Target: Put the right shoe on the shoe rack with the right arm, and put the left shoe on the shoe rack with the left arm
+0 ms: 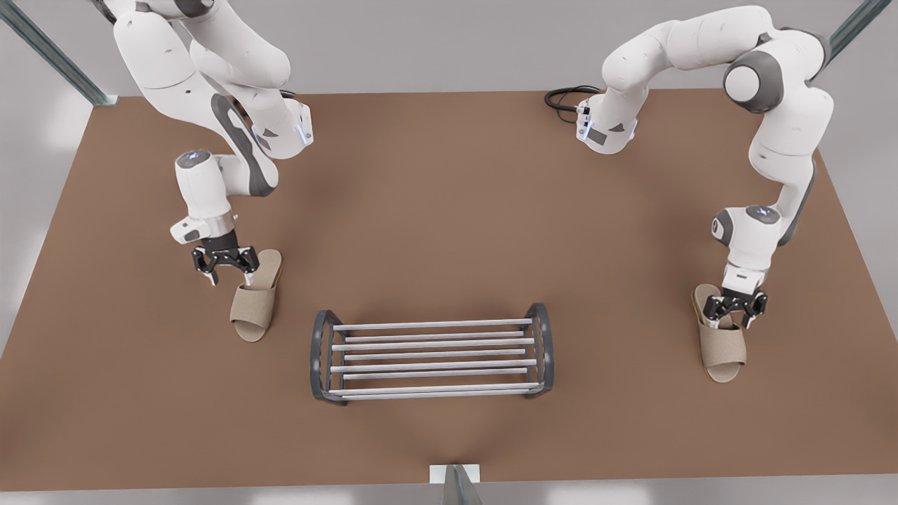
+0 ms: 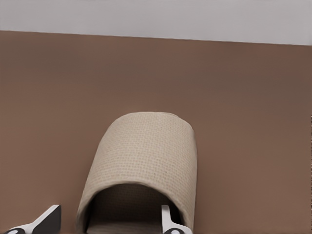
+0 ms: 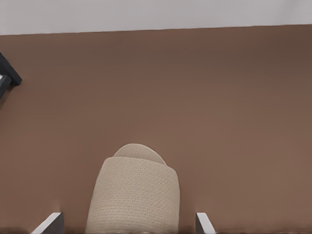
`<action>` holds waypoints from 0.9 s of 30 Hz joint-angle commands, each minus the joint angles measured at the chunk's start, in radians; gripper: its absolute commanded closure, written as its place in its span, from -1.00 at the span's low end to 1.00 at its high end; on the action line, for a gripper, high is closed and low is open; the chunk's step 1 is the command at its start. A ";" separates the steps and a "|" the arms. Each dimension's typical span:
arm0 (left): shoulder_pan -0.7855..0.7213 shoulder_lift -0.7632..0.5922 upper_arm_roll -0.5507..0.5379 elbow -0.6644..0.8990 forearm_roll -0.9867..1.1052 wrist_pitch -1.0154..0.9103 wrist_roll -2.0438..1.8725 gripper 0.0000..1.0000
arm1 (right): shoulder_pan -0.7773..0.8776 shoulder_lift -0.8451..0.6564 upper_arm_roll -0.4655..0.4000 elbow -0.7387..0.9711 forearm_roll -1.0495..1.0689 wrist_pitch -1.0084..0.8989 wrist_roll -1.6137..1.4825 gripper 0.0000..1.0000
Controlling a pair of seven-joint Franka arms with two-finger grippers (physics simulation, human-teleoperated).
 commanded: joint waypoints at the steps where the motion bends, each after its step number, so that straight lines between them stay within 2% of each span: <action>1: -0.003 0.011 0.000 0.009 -0.001 -0.002 -0.022 -0.99 | -0.006 0.021 -0.001 0.001 0.000 0.008 0.002 -1.00; 27: 0.012 0.035 0.000 0.057 0.039 0.000 -0.022 -0.99 | -0.023 0.192 -0.009 0.054 -0.002 0.013 -0.001 -1.00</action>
